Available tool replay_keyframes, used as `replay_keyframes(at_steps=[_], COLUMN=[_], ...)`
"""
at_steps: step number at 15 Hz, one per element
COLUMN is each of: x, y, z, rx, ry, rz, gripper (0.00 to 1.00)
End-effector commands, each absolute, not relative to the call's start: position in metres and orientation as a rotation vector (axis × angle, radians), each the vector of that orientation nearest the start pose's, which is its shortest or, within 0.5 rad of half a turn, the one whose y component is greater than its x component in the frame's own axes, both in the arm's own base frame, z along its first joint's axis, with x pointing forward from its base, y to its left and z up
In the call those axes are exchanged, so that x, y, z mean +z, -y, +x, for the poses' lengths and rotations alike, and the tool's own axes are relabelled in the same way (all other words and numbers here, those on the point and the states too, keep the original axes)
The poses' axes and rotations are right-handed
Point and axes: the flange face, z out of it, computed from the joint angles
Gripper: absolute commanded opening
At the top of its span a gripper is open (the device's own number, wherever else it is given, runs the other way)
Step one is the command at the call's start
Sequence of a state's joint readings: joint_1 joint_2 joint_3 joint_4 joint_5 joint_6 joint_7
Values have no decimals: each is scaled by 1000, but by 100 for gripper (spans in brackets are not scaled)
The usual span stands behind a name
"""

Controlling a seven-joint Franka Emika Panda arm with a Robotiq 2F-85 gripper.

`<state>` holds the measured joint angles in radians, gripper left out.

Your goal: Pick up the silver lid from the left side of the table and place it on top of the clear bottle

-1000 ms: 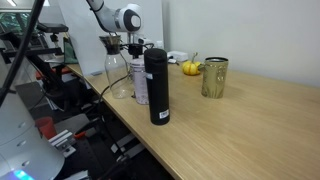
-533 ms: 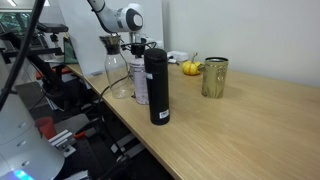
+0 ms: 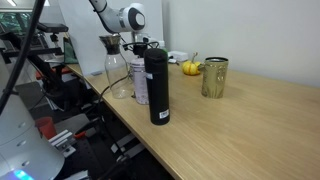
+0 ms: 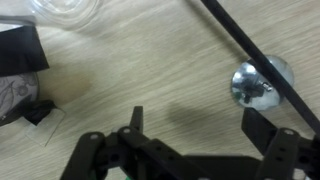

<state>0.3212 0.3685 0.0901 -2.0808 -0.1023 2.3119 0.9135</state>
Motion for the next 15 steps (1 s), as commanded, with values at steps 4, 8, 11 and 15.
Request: replay_keyframes(at_steps=[4, 8, 11, 15], x=[249, 246, 243, 246], y=[-232, -235, -240, -240], z=[515, 509, 505, 507], rx=[162, 197, 223, 174], ry=[-712, -700, -683, -686], rz=[-3152, -3151, -3131, -3156], gripper=[100, 100, 100, 100])
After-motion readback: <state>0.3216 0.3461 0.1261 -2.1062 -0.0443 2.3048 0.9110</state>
